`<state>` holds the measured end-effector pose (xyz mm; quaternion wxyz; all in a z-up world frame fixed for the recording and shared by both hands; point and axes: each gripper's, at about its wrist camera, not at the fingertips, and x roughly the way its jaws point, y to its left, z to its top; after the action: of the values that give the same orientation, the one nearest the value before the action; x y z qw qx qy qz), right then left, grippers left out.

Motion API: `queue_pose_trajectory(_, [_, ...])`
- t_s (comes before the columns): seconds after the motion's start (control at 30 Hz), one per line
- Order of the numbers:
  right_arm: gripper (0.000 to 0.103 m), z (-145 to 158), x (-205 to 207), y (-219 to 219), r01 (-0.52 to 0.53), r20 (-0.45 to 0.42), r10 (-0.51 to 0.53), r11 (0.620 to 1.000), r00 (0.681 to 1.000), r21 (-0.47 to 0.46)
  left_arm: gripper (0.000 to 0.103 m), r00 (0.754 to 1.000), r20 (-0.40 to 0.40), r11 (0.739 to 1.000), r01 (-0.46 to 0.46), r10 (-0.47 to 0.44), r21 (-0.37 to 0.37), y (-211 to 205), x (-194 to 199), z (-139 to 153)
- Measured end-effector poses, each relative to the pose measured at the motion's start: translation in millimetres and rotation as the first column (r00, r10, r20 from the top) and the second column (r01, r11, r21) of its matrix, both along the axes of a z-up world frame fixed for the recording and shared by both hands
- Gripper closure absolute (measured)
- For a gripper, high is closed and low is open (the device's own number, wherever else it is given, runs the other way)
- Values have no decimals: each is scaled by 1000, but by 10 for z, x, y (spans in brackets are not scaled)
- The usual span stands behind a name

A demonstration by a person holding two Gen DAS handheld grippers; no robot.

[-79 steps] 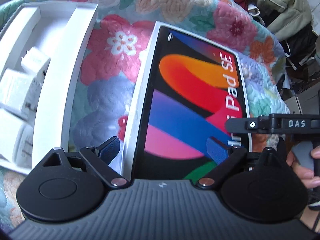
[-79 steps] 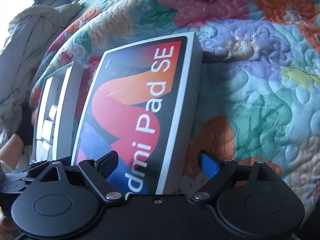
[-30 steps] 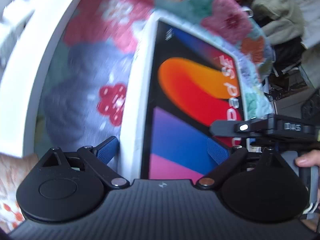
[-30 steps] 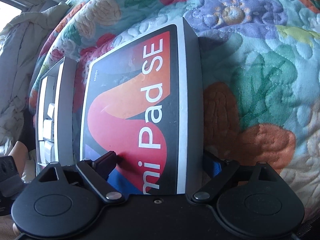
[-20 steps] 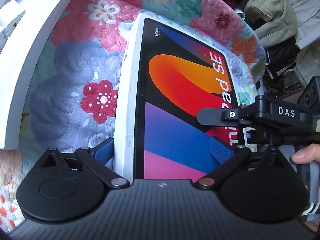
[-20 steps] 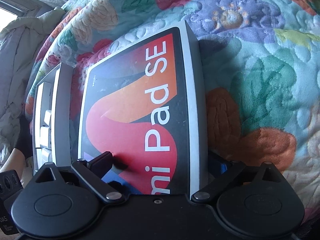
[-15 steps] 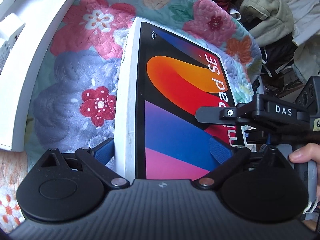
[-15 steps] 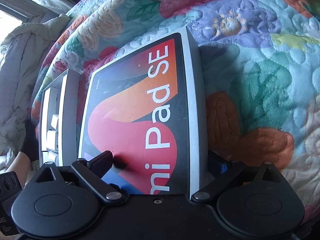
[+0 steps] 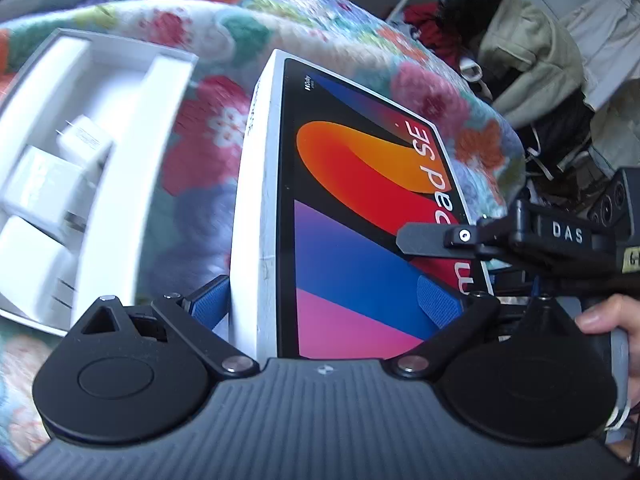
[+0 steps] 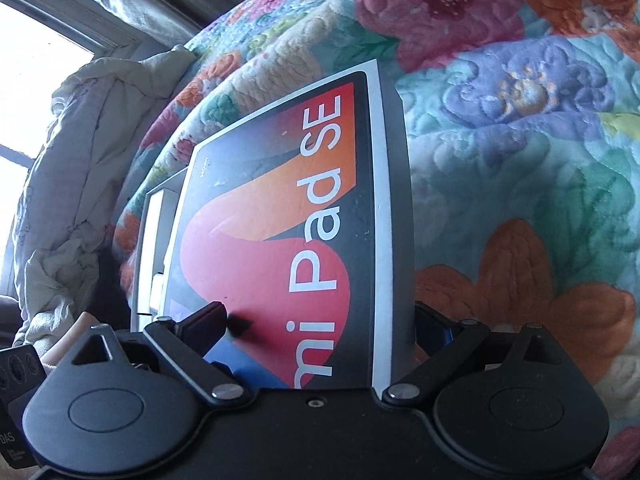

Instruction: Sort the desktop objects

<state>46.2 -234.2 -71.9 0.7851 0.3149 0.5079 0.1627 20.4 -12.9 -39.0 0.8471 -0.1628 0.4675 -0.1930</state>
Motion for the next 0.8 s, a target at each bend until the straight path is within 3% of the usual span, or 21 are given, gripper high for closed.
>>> queue_pose_trajectory(0.4, [5,51,433,842,-85,32,82,994,996,73,4,988,36,986,-155,153,59,855,239,140])
queue_pose_trajectory(0.63, [5,-27,691,1145,-59,-26,64,986,998,157,4,994,-9,983,-107,109,150,1034,648,256])
queue_pose_trajectory(0.8, [6,-66,734,1304,-60,-80,78,976,994,210,4,994,-113,977,12,12,215,1144,855,339])
